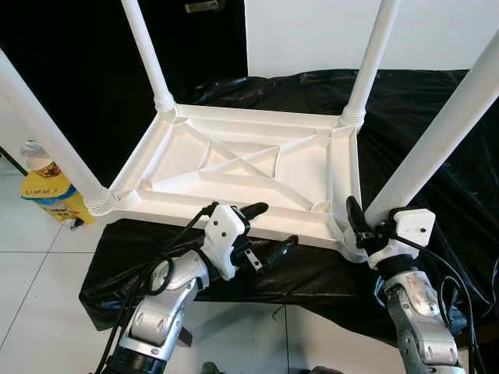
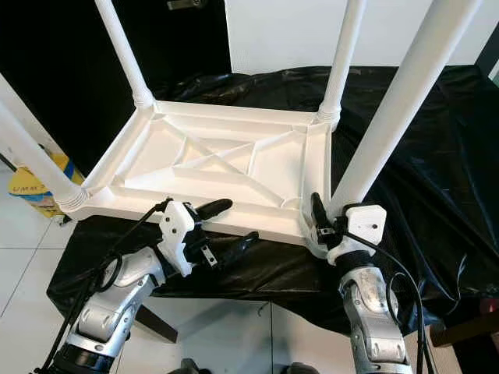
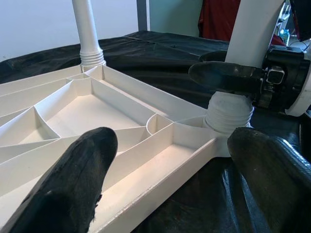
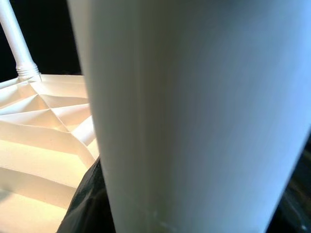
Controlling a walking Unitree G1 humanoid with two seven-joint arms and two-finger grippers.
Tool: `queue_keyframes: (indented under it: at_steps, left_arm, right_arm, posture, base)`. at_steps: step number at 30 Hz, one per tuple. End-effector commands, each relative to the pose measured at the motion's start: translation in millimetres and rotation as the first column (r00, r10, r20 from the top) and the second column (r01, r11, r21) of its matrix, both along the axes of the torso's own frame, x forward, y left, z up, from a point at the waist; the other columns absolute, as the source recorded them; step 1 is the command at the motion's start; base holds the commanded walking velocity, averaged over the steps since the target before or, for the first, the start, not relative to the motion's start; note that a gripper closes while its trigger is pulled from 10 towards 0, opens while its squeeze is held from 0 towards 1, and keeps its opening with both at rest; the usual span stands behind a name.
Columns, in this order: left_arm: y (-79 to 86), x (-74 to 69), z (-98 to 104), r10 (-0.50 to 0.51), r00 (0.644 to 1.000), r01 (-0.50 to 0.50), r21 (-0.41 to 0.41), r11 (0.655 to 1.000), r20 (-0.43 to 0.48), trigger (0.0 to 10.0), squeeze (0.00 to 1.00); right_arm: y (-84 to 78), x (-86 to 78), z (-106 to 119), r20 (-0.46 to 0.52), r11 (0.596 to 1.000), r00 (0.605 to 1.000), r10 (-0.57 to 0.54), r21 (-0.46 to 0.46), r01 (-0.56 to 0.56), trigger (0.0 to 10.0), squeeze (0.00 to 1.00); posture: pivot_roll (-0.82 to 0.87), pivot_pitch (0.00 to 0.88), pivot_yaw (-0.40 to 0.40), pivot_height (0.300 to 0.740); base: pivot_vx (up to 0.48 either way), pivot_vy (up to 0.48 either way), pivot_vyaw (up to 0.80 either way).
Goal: Building children table
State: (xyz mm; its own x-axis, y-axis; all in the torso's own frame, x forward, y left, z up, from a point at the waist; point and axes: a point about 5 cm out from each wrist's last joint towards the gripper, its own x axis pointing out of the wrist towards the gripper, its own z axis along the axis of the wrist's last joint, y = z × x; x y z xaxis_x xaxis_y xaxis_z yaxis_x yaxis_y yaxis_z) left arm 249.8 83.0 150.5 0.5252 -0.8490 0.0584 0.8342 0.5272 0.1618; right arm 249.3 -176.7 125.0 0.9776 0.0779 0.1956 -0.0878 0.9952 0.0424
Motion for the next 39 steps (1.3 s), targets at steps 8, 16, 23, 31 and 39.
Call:
queue_keyframes:
  at_steps: [8, 16, 23, 31, 39]
  left_arm:
    - [2.2, 1.3, 1, 0.055, 0.999, -0.055, -0.004, 0.998, -0.001, 10.0, 0.0]
    - [2.3, 1.3, 1, 0.059, 0.998, -0.059, -0.006, 0.998, 0.0, 10.0, 0.0]
    - [2.1, 1.2, 1, 0.06, 0.998, -0.06, -0.009, 0.998, 0.001, 10.0, 0.0]
    - [2.2, 1.6, 2, 0.061, 0.998, -0.061, -0.01, 0.998, 0.001, 10.0, 0.0]
    - [0.6, 0.1, 1, 0.06, 0.998, -0.061, -0.02, 0.998, -0.001, 10.0, 0.0]
  right_arm:
    - [-10.8, -8.4, -34, -0.169, 0.951, 0.938, -0.302, 0.014, 0.308, 10.0, 0.0]
    - [-19.3, -11.3, -34, -0.189, 0.865, 0.852, -0.488, 0.028, 0.501, 10.0, 0.0]
    - [-32.9, -10.2, -32, -0.184, 0.825, 0.815, -0.549, 0.035, 0.564, 10.0, 0.0]
    - [-32.3, -8.6, -29, -0.158, 0.826, 0.817, -0.554, 0.015, 0.563, 10.0, 0.0]
    - [-25.1, -4.0, -8, -0.011, 0.896, 0.897, -0.443, 0.012, 0.443, 10.0, 1.0]
  posture:
    - [0.03, 0.088, 0.049, 0.74]
    - [0.03, 0.085, 0.048, 0.74]
    - [0.04, 0.085, 0.05, 0.74]
    - [0.04, 0.085, 0.048, 0.74]
    - [0.03, 0.087, 0.044, 0.74]
  base:
    - [0.0, 0.0, 0.0]
    - [0.0, 0.0, 0.0]
    - [0.0, 0.0, 0.0]
    - [0.0, 0.0, 0.0]
    - [0.0, 0.0, 0.0]
